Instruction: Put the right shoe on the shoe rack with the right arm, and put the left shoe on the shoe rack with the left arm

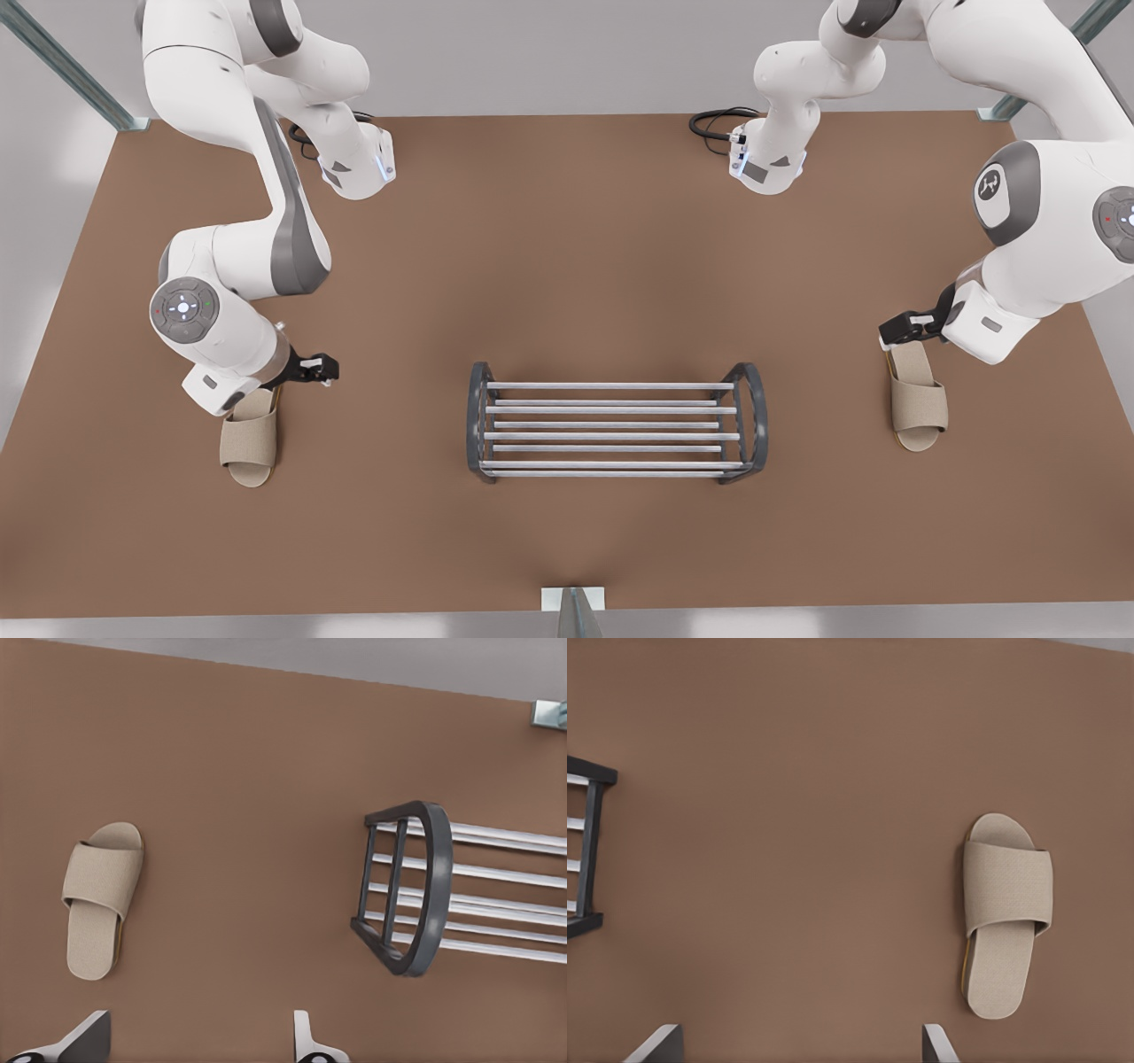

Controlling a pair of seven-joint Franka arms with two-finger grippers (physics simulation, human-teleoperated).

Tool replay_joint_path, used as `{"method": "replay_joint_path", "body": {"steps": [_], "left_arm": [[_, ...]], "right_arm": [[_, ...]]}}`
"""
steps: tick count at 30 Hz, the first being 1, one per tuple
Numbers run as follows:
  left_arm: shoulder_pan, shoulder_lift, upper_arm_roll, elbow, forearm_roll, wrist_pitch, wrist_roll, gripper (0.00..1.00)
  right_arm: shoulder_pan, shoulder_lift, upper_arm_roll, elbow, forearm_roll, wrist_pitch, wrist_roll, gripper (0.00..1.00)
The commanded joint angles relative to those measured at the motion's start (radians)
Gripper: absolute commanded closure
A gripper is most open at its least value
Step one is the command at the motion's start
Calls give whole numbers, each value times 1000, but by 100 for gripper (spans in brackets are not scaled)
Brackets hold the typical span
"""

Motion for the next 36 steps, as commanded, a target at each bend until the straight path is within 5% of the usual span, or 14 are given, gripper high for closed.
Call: {"method": "replay_joint_path", "body": {"steps": [1,5,10,14,17,19,23,27,30,34,36], "left_arm": [[1,-1,0,0,1,5,-15,0],[-83,14,-3,4,144,-113,59,0],[-575,149,-2,-4,795,-509,125,0],[-597,146,-3,-213,1016,-508,120,0],[-597,44,-3,-511,1065,-351,-10,0],[-585,-102,49,-907,1145,-57,-372,0],[-588,-127,290,-1107,1150,566,-1198,0],[-582,-46,475,-1104,1347,971,-2423,0],[-583,-43,541,-1092,1453,990,-2786,0],[-513,-10,591,-1059,1944,1083,-3392,0],[-490,-7,591,-1056,2013,1198,-3422,0]], "right_arm": [[-1,-1,0,6,0,6,19,0],[-83,-1,3,-98,5,20,14,0],[-199,-145,6,-379,3,233,-87,0],[-219,-134,8,-467,31,434,-162,0],[-242,-121,8,-537,55,571,-225,0],[-260,-108,8,-545,75,591,-255,0],[-343,-91,8,-539,74,615,-361,0],[-351,-7,8,-492,75,637,-421,0],[-379,90,8,-398,130,652,-551,0],[-402,137,8,-352,132,652,-599,0],[-400,136,8,-358,137,652,-602,0]]}}
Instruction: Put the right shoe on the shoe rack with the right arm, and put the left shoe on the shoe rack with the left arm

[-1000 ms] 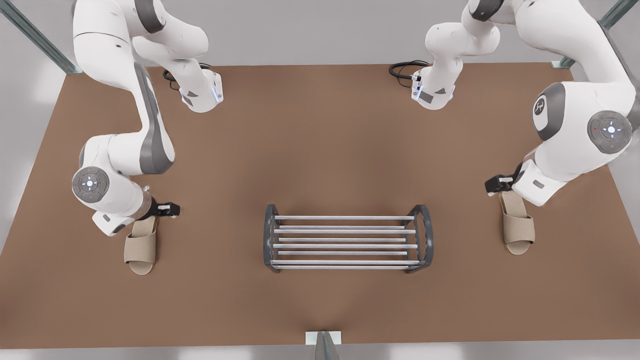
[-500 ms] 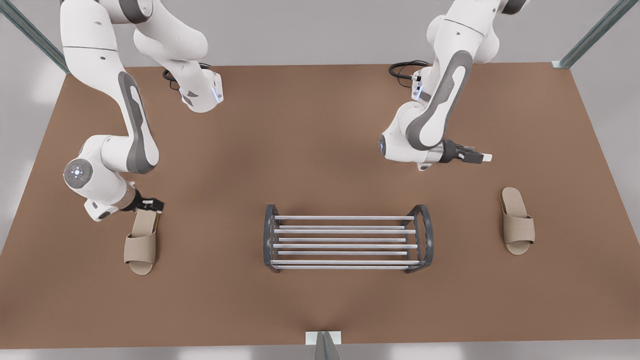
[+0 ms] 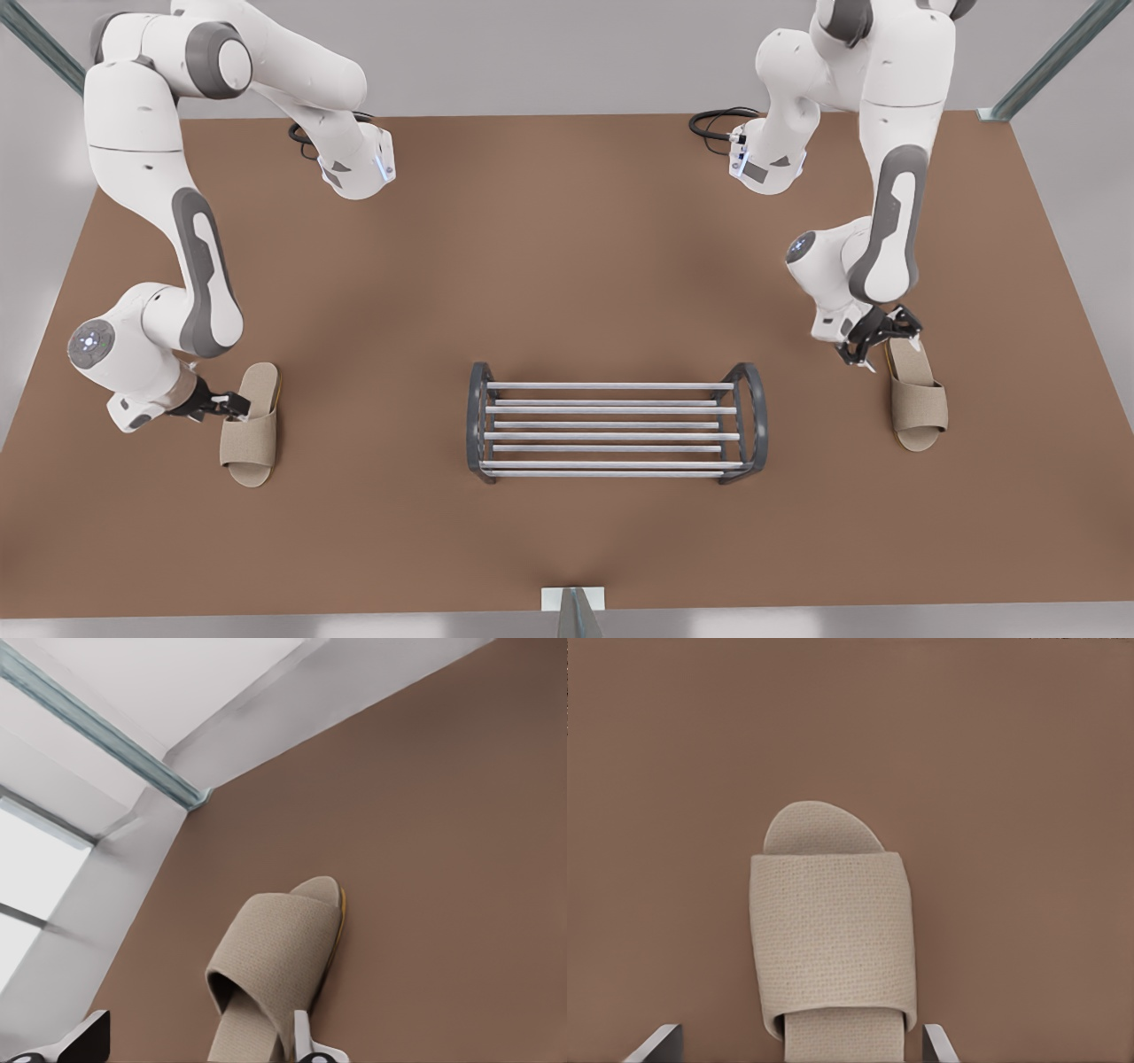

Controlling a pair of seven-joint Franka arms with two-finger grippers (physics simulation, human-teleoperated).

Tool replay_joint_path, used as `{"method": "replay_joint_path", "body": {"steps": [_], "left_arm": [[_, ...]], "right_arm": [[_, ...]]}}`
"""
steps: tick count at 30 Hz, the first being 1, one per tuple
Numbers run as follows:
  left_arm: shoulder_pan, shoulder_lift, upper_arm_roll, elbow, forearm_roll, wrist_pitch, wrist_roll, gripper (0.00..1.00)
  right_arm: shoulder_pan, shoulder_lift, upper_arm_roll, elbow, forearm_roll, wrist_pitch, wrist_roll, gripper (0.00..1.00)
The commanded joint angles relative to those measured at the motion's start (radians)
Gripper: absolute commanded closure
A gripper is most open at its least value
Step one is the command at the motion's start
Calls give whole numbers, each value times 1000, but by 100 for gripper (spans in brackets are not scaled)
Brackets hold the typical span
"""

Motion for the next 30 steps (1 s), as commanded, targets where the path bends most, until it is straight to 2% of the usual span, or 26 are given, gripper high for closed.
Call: {"method": "replay_joint_path", "body": {"steps": [1,4,7,12,16,20,24,25,30], "left_arm": [[24,1,1,3,213,286,-1841,0],[71,27,1,29,374,393,-1839,0],[122,57,1,43,644,454,-1836,0],[168,185,1,153,756,450,-1830,0],[203,254,-5,233,756,450,-1830,0],[203,288,-6,283,822,453,-1827,0],[203,291,-9,310,1028,453,-1829,0],[203,291,-9,311,1034,453,-1829,0],[228,327,-23,348,1032,453,-1830,0]], "right_arm": [[0,2,0,-2,11,17,-268,0],[-12,-1,0,-25,11,17,-280,0],[-23,19,0,-23,11,53,-306,0],[-32,74,0,-20,12,143,-321,0],[-41,89,0,-18,11,160,-337,0],[-54,92,0,-18,15,160,-355,0],[-72,97,12,-44,23,178,-363,0],[-95,95,38,-48,23,178,-363,0],[-123,91,58,-51,23,178,-390,0]]}}
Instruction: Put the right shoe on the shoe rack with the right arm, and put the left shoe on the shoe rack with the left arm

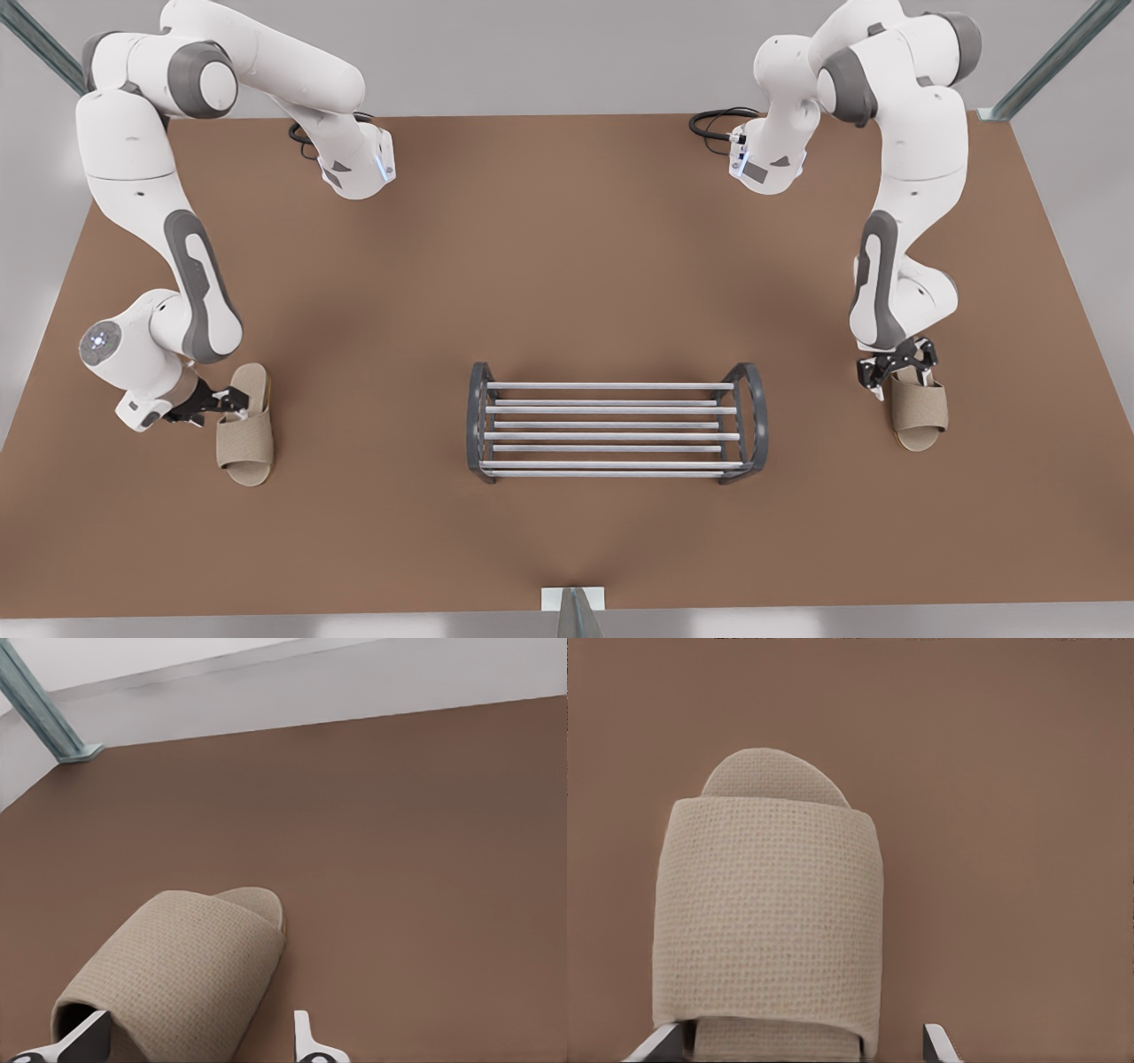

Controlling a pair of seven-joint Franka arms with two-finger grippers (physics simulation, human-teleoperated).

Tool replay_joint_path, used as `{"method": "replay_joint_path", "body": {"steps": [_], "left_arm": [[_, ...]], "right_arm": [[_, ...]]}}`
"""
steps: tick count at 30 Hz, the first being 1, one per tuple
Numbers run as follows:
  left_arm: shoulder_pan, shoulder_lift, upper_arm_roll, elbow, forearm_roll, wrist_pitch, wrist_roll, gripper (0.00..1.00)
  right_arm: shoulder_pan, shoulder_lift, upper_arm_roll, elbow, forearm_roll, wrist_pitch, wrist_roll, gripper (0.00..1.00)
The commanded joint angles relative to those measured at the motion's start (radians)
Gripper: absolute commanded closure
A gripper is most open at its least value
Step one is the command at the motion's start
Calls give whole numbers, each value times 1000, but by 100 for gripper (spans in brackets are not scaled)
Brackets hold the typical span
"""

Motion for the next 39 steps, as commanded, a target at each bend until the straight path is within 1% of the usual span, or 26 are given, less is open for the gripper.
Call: {"method": "replay_joint_path", "body": {"steps": [1,2,3,4,5,7,9,10,11,13,14,17,18,21,24,27,31,34,37,39], "left_arm": [[12,15,-11,7,21,3,-665,0],[12,24,-13,21,16,3,-668,0],[12,35,-14,29,16,3,-671,0],[12,36,-14,29,14,3,-671,0],[12,38,-14,29,14,3,-671,0],[12,45,-14,36,14,3,-671,0],[15,62,-16,68,11,3,-677,0],[63,62,-56,76,14,3,-674,0],[74,62,-70,82,16,3,-672,0],[77,64,-70,87,21,3,-674,0],[77,67,-70,96,21,3,-674,0],[75,81,-71,99,21,3,-672,0],[75,87,-71,108,21,3,-672,0],[77,95,-71,127,21,3,-675,0],[75,98,-71,139,19,3,-675,0],[77,102,-71,142,19,3,-675,0],[86,133,-71,165,17,3,-674,0],[91,139,-71,184,19,3,-674,0],[91,139,-71,187,17,3,-675,0],[92,144,-71,200,19,3,-674,0]], "right_arm": [[-5,-6,6,-4,1,8,-111,0],[-10,-20,21,-27,3,6,-110,0],[-93,-72,99,-71,3,0,-110,0],[-208,-112,210,-104,0,-3,-118,0],[-232,-127,233,-111,-2,-14,-124,0],[-226,-121,234,-102,-2,-11,-112,0],[-214,-83,234,-39,1,-8,-105,0],[-209,-77,236,-38,3,-8,-92,0],[-186,-81,236,-36,3,-17,-41,0],[-186,-84,236,-18,3,-28,-26,0],[-188,-90,236,-2,1,-103,48,0],[-192,-110,233,-33,-12,-164,232,0],[-202,-133,233,-85,-29,-166,327,0],[-199,-132,233,-94,-72,-158,504,0],[-192,-123,233,-73,-75,-109,524,0],[-188,-93,231,-10,-75,-109,528,0],[-225,-92,227,-13,-75,-118,521,0],[-212,-86,227,-13,-75,-118,521,0],[-203,-47,227,-2,-75,-110,522,0],[-203,-8,227,42,-84,-109,517,0]]}}
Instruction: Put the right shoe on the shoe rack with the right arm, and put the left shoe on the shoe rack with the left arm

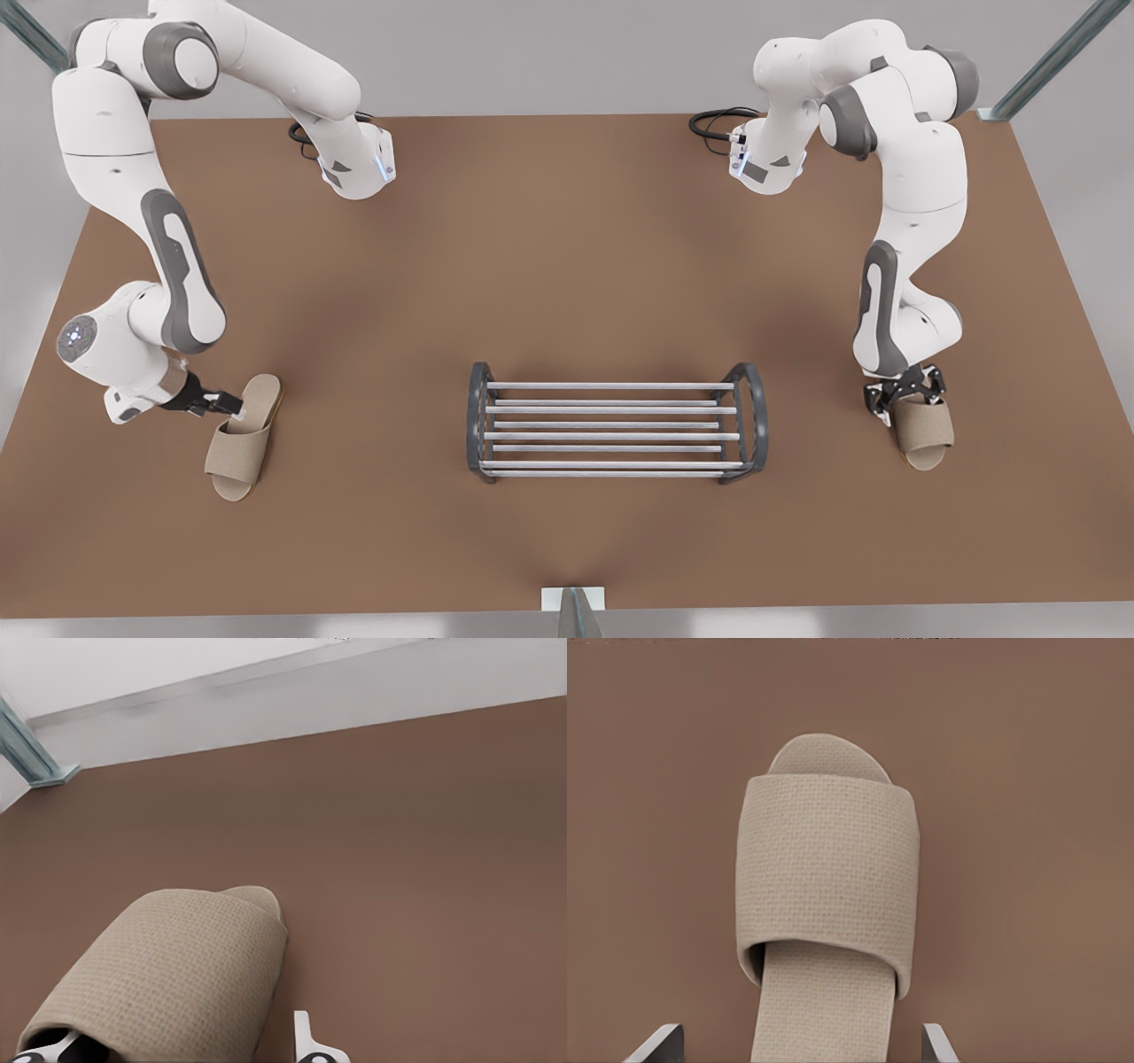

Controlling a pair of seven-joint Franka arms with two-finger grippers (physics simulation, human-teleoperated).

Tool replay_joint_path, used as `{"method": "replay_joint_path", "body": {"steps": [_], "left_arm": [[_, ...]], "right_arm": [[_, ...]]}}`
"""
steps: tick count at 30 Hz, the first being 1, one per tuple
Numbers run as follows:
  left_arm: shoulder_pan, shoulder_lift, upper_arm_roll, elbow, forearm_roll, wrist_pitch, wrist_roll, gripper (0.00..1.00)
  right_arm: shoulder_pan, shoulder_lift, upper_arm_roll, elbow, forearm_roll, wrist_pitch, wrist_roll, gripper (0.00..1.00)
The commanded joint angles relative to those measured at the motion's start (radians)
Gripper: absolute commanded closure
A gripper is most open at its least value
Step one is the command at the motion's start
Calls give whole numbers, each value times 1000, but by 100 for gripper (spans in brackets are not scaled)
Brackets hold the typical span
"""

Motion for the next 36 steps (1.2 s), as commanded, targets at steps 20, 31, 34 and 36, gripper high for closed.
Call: {"method": "replay_joint_path", "body": {"steps": [20,31,34,36], "left_arm": [[-24,-88,-9,19,-3,79,-674,79],[-24,-538,-348,165,-135,407,-674,79],[-25,-572,-458,169,-204,418,-675,79],[-76,-598,-474,165,-242,419,-678,79]], "right_arm": [[-4,98,6,106,-42,-11,126,0],[-73,63,22,53,-42,-26,46,0],[-62,69,22,60,-42,-15,46,0],[-61,75,22,62,-44,3,44,0]]}}
